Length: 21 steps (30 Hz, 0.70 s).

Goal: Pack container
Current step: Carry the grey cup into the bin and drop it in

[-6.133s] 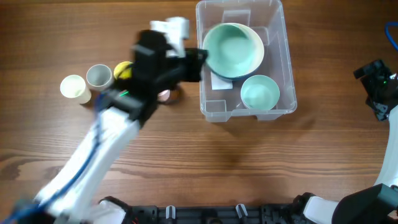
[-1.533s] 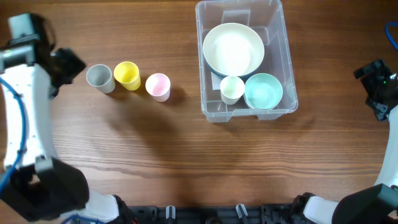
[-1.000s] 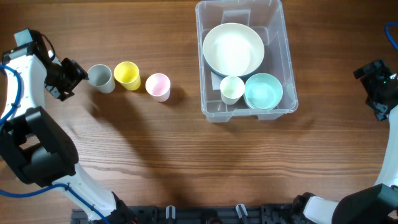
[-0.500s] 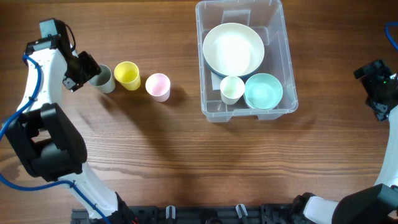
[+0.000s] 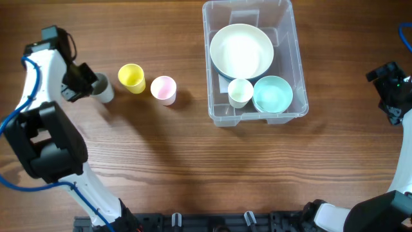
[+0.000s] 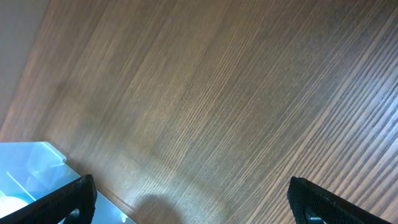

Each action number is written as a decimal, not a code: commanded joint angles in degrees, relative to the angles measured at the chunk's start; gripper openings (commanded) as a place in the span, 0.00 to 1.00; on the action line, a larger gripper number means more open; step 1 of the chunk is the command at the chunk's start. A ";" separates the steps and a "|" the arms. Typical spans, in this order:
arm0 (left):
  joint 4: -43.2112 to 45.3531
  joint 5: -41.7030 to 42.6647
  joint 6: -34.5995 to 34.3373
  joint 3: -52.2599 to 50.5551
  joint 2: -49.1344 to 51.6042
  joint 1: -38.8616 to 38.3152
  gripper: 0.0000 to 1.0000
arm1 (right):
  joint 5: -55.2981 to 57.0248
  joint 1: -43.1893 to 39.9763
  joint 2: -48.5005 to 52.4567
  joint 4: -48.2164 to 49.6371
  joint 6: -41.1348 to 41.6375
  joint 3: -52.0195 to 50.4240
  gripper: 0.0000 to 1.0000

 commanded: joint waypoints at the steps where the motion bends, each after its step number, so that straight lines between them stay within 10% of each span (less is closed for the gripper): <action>1: -4.59 0.46 0.42 8.35 -12.35 0.33 0.04 | -0.28 -0.13 0.50 0.17 0.59 0.44 1.00; 4: -4.83 10.95 3.15 8.85 -23.76 -9.31 0.04 | -0.28 -0.13 0.50 0.20 0.61 0.44 1.00; 12: 5.55 2.10 3.15 8.83 -20.44 -47.45 0.04 | -0.28 -0.13 0.50 0.20 0.59 0.44 1.00; 21: 7.19 0.70 3.15 8.83 -7.04 -55.34 0.04 | -0.28 -0.13 0.50 0.20 0.59 0.44 1.00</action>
